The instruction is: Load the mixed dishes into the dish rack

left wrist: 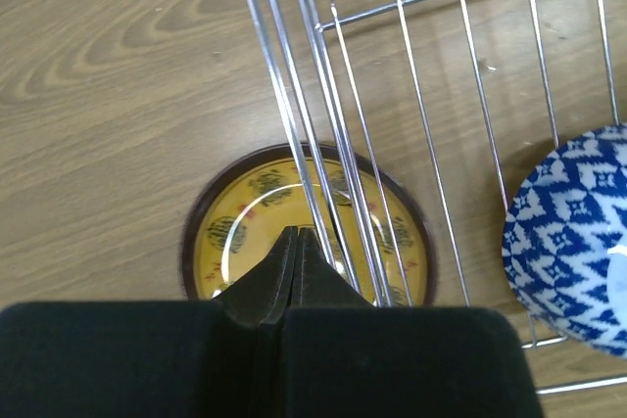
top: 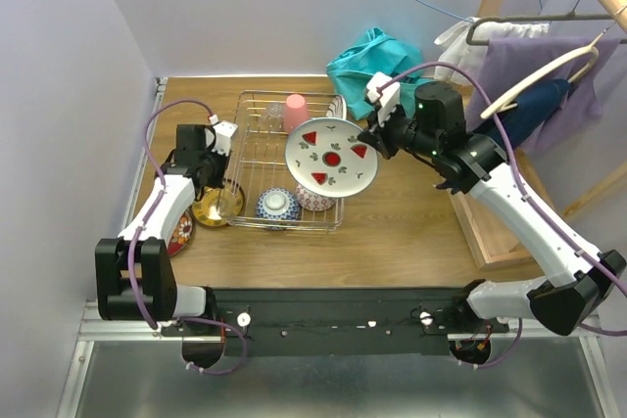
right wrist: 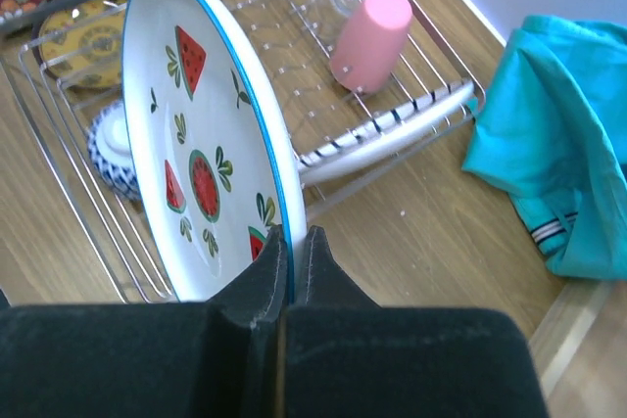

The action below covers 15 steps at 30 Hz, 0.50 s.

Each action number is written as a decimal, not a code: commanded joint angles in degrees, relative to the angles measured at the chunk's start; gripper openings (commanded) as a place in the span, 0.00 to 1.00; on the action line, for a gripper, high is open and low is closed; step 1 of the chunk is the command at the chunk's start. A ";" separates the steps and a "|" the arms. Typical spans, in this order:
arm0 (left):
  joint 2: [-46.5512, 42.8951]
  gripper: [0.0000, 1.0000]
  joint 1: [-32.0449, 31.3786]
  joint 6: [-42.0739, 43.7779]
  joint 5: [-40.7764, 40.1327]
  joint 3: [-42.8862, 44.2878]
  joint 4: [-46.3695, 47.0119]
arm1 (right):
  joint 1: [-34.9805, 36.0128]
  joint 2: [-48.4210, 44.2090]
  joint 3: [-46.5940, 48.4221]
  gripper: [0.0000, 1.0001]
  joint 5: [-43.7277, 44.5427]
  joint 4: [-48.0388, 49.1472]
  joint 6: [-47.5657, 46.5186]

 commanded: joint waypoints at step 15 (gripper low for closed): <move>-3.80 0.00 -13.48 -5.41 10.98 -2.49 -2.32 | 10.29 9.14 7.14 0.00 42.99 31.42 -1.10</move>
